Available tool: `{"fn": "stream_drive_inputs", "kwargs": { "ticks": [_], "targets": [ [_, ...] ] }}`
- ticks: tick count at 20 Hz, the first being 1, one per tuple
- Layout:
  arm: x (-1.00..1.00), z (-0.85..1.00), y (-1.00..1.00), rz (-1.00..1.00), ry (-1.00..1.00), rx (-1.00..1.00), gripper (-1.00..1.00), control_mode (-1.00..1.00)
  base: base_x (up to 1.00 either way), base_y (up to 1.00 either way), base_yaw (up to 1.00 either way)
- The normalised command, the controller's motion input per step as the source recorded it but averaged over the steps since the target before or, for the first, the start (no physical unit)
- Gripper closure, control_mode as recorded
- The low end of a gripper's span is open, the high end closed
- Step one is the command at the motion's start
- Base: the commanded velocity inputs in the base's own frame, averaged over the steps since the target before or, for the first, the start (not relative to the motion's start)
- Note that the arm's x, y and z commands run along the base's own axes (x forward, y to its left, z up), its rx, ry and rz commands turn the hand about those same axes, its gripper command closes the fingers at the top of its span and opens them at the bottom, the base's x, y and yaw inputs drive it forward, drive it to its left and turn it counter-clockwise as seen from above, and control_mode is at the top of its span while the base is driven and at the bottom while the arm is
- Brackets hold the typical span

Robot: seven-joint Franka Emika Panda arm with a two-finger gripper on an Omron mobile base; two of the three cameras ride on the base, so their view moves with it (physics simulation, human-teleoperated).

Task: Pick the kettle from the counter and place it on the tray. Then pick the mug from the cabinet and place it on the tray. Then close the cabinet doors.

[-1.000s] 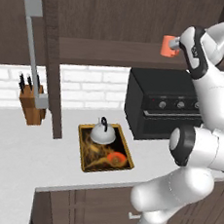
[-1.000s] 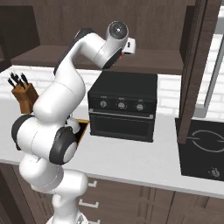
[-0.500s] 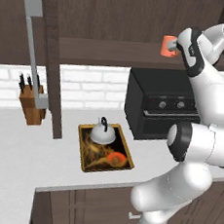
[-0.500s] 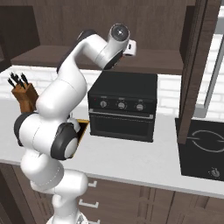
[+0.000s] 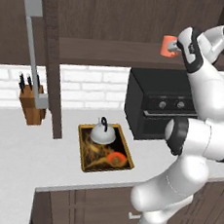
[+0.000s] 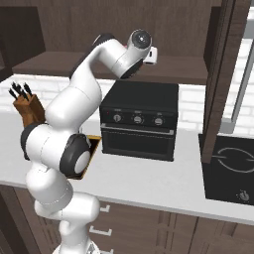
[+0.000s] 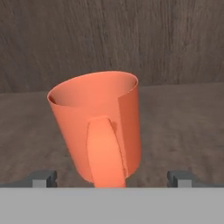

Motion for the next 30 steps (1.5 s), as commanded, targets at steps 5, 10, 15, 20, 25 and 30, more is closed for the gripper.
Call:
{"fn": "stream_drive_inputs", "kwargs": {
  "ticks": [5, 10, 15, 20, 25, 30],
  "targets": [
    [0.15, 0.00, -0.01, 0.04, -0.02, 0.00, -1.00, -1.00, 0.00, 0.00, 0.00],
    [0.20, 0.00, 0.00, 0.07, -0.09, 0.00, -1.00, -1.00, 0.00, 0.00, 0.00],
    [-0.03, 0.02, 0.01, 0.06, -0.13, -0.01, 1.00, -1.00, 0.00, 0.00, 0.00],
    [0.00, 0.00, 0.09, 0.01, -0.04, -0.01, 1.00, -1.00, 0.00, 0.00, 0.00],
    [0.00, 0.00, 0.11, 0.05, 0.00, 0.00, 1.00, -1.00, 0.00, 0.00, 0.00],
    [-0.42, 0.14, 0.13, 0.11, 0.00, 0.00, 1.00, -1.00, 0.00, 0.00, 0.00]
  ]
}}
